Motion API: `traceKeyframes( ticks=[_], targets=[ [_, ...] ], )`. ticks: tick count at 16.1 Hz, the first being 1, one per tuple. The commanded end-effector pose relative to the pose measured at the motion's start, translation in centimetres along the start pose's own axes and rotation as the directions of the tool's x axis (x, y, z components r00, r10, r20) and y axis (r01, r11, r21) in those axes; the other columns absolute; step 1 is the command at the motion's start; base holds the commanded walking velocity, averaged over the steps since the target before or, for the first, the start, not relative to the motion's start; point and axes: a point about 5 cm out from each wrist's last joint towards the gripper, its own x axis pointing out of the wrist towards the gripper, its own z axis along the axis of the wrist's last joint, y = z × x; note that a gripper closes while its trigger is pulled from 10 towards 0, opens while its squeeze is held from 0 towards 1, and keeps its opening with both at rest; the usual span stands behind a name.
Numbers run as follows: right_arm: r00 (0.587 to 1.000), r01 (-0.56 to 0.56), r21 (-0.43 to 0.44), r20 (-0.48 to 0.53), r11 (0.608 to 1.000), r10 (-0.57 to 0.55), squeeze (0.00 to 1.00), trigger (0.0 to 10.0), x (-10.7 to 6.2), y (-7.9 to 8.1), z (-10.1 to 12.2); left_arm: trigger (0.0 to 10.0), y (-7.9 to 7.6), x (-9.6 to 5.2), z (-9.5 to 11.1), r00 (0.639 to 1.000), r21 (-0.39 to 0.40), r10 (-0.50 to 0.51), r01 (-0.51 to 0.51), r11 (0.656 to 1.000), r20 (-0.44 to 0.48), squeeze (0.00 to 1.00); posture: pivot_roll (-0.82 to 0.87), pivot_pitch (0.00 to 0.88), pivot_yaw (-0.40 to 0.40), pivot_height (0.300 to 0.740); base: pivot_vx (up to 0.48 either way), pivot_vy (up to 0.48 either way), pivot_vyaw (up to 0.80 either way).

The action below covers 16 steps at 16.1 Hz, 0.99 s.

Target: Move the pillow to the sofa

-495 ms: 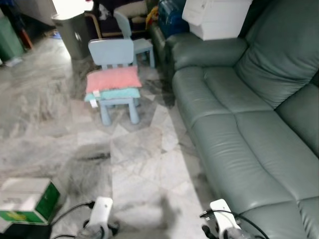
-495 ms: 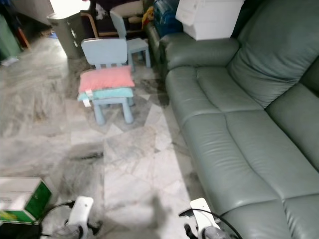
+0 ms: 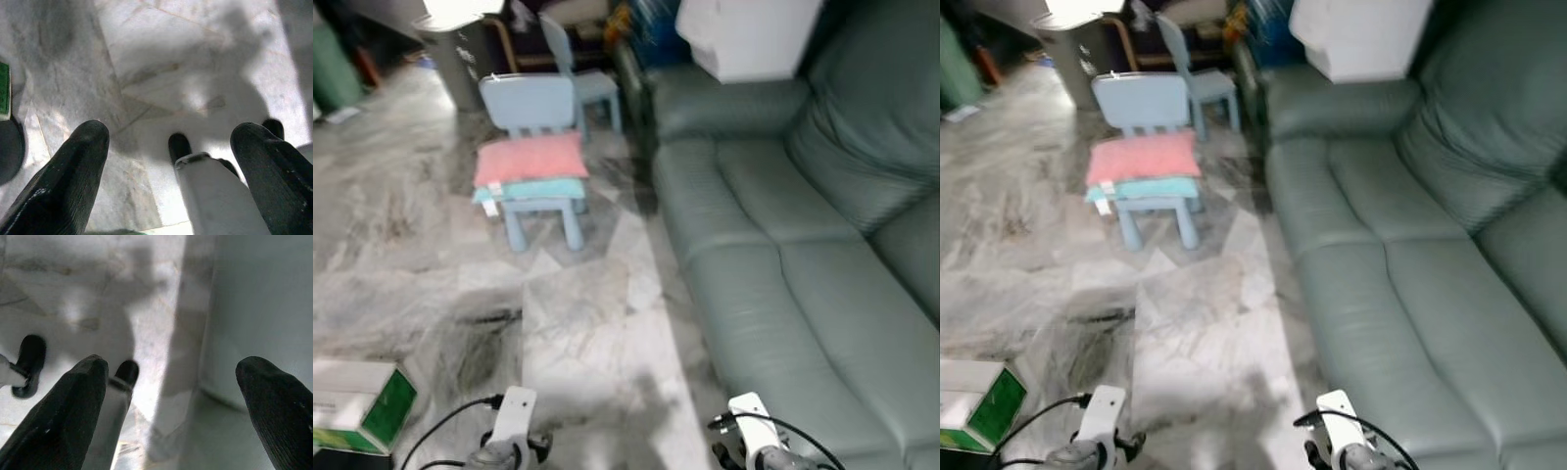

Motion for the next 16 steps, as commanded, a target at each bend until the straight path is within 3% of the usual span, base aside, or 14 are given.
traceKeyframes(
  ticks=[1, 10, 16],
  targets=[
    [0.999, -0.026, 0.014, 0.019, 1.0, 0.026, 0.0, 10.0, 0.25, 1.21, 0.62, 10.0, 1.23, -0.22, -0.72, 0.999, 0.0, 0.03, -0.03, 1.0, -0.024, 0.0, -0.08, 0.066, 0.004, 0.74, 0.0, 0.0, 0.57],
    [1.0, -0.024, 0.014, 0.019, 1.0, 0.024, 0.0, 10.0, 0.25, 1.21, 0.61, 10.0, 1.27, -0.24, -0.84, 0.999, -0.019, 0.03, -0.03, 0.999, -0.029, 0.0, -0.08, 0.07, 0.005, 0.74, 0.0, 0.0, 0.0],
    [1.0, -0.024, 0.018, 0.019, 1.0, 0.023, 0.0, 10.0, 0.25, 1.23, 0.6, 10.0, 1.31, -0.26, -0.98, 0.999, -0.014, 0.031, -0.032, 0.999, -0.033, 0.0, -0.08, 0.073, 0.006, 0.74, 0.0, 0.443, 0.13]
  ],
)
